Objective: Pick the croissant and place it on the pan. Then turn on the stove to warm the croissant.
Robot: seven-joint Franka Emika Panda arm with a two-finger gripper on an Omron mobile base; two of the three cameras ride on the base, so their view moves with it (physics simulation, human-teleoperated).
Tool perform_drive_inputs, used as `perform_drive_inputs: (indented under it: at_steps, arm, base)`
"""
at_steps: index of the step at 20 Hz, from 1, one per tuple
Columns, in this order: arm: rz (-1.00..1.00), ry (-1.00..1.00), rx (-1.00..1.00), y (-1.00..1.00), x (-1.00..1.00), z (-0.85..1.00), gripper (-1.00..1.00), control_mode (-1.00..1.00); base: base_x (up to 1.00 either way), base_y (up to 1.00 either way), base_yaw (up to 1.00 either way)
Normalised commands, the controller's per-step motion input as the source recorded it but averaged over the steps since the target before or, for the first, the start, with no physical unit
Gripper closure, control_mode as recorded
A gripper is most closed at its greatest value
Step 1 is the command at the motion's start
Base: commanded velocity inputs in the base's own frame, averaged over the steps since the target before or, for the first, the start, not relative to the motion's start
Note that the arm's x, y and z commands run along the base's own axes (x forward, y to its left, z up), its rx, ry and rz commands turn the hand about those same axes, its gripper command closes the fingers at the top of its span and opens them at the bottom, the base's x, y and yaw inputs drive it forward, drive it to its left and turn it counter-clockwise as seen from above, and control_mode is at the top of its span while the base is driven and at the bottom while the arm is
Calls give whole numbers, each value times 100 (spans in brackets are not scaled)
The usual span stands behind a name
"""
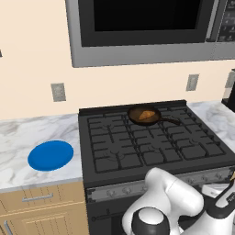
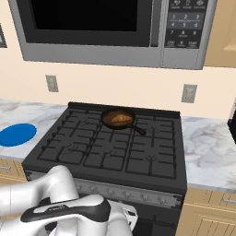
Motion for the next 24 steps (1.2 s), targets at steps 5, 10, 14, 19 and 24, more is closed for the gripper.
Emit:
perform_drive_inputs:
  at_steps: [5, 10, 14, 19, 24]
  arm:
    - [0, -3, 0, -1, 7, -6, -100, -100]
    - [0, -3, 0, -3, 6, -6, -100, -100]
    - [0, -1, 0, -7, 5, -8, -100, -100]
    - [0, 0, 0, -12, 6, -8, -100, -100]
    - [0, 0, 0, -10, 7, -10, -100, -100]
  base:
    - [0, 0, 0]
    - [0, 0, 0]
    - [0, 0, 0]
    - [0, 0, 0]
    - [0, 0, 0]
